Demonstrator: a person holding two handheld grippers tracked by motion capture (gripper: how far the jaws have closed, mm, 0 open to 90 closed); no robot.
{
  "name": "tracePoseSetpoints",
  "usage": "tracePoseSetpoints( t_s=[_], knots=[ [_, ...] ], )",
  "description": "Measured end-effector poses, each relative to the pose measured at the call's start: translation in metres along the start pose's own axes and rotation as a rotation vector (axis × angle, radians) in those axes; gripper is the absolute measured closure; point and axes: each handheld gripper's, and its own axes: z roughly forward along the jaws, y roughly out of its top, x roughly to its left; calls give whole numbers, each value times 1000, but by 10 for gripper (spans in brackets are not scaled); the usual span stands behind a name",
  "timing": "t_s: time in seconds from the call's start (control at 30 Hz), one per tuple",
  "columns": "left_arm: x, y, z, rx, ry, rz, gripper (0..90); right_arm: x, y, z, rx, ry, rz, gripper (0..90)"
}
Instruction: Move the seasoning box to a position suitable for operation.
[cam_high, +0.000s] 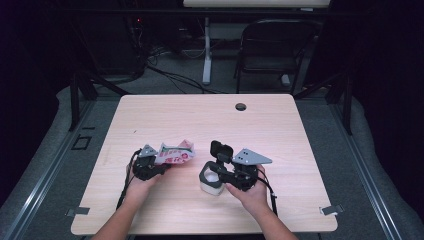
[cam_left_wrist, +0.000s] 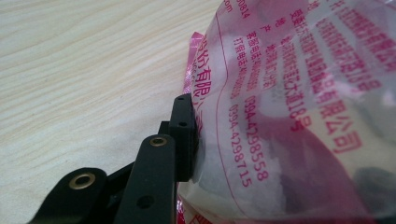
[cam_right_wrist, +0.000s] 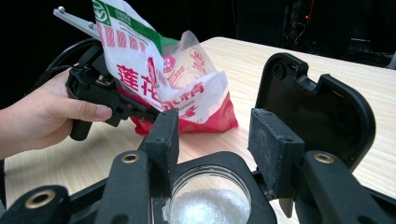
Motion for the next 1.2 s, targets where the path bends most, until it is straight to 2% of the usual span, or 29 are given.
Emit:
tracePoseSetpoints(
  t_s=[0.13, 0.17, 0.27, 0.37, 0.67, 0.83, 1.03, 1.1, 1.13, 1.2],
  knots=[
    [2, 0, -2, -4, 27, -3, 722, 0, 0, 0, -2, -1, 0, 533],
    [3, 0, -3, -10, 45, -4, 722, 0, 0, 0, -2, -1, 0, 533],
    [9, 0, -9, -23, 61, -31, 725, 0, 0, 0, -6, 1, 3, 533],
    [12, -1, -11, -27, 74, -40, 727, 0, 0, 0, -5, 1, 3, 533],
    [24, -3, -22, -53, 160, -81, 732, 0, 0, 2, -8, 3, 7, 533],
    [35, -7, -31, -71, 231, -115, 732, 0, 0, 2, -9, 5, 10, 533],
    [51, -13, -41, -77, 335, -170, 732, 0, 0, 2, -1, 5, 10, 533],
    [55, -15, -45, -68, 390, -178, 731, 0, 0, 2, 0, 6, 10, 533],
    [55, -15, -45, -68, 390, -178, 731, 0, 0, 2, 0, 6, 10, 533],
    [57, -16, -48, -70, 418, -193, 731, 0, 0, 3, 0, 6, 11, 533]
  ],
)
